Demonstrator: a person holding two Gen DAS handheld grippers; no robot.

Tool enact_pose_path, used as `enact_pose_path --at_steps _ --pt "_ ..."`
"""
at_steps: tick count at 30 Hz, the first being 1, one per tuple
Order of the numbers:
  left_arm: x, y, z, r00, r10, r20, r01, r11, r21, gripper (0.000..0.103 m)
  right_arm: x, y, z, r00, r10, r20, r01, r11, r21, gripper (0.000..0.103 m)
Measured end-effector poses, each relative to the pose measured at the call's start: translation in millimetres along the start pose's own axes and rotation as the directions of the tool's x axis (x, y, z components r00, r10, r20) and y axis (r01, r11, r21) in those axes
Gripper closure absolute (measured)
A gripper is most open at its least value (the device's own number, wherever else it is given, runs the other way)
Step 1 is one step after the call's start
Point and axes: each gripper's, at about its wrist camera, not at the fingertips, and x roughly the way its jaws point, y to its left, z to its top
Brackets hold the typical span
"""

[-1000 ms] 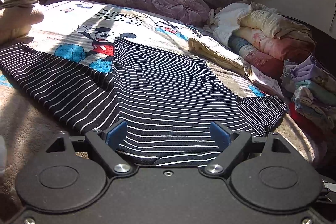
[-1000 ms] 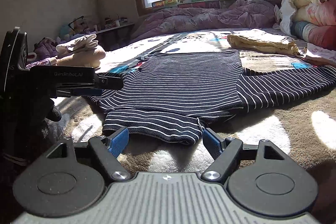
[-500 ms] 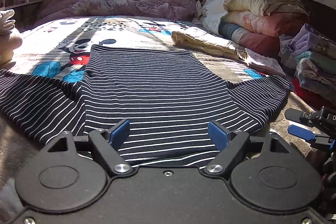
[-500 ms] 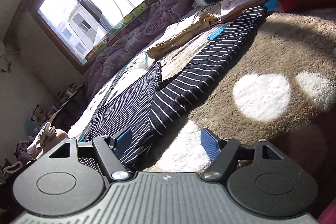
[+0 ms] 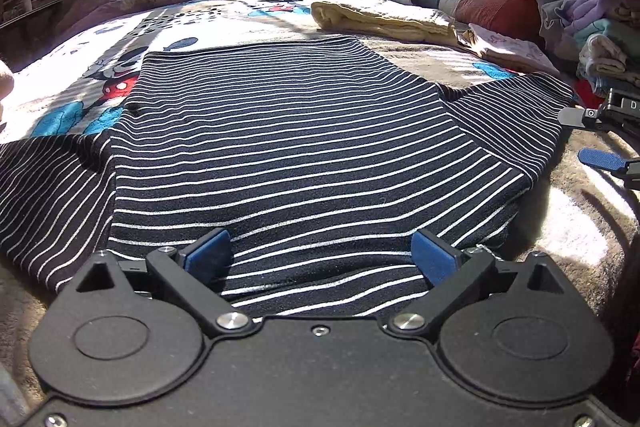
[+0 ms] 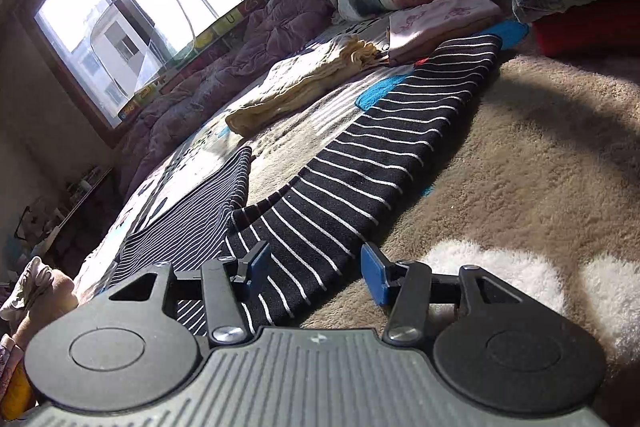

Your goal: Fold clothes

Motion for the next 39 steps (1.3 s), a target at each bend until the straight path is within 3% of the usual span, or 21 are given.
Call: enact_pose_path --at_steps 3,7,14,19,21,23,30,36,39 --pt "0.4 -0.7 1.2 1.000 0.008 -0.012 -0.008 1.000 0.003 0.003 -8.5 -21.2 10.2 0.995 -0.073 0.074 0.071 0.997 0.029 0.034" --pt "-0.2 -4.2 2.1 0.999 0.029 -0.023 -0.029 0.999 0.016 0.002 -9.1 -58.8 26.1 0.988 -0.094 0.126 0.070 0.981 0.178 0.036" --pt "-9.4 -23.0 8.3 0.993 0.120 0.019 -0.122 0.986 0.115 0.003 -9.5 -100.8 44.5 0.989 -0.024 0.143 -0.032 0.926 0.375 0.035" --pt "-14.0 -37.9 17.0 0.993 0.110 0.047 -0.116 0.982 0.149 0.004 -4.3 -112.9 51.7 0.990 0.032 0.138 -0.088 0.904 0.418 0.034" --pt "-14.5 -50.3 22.4 0.994 0.098 0.055 -0.106 0.978 0.182 0.014 -3.8 -118.5 54.4 0.989 0.048 0.142 -0.106 0.894 0.435 0.034" --pt "-13.5 -68.9 29.5 0.995 0.077 0.062 -0.089 0.969 0.232 0.017 -3.9 -124.9 57.6 0.987 0.063 0.147 -0.124 0.882 0.455 0.034" --pt "5.2 -159.8 40.3 0.998 -0.021 0.061 -0.012 0.871 0.490 0.027 -1.8 -135.9 66.6 0.983 0.131 0.127 -0.177 0.854 0.488 0.031" --pt "31.9 -220.6 50.9 0.996 -0.084 0.025 0.053 0.804 0.592 0.040 -6.8 -150.9 73.2 0.975 0.172 0.138 -0.220 0.819 0.529 0.030" --pt "48.3 -249.0 61.7 0.996 -0.089 0.025 0.053 0.769 0.637 0.041 -9.2 -157.2 75.1 0.972 0.180 0.154 -0.236 0.801 0.550 0.030"
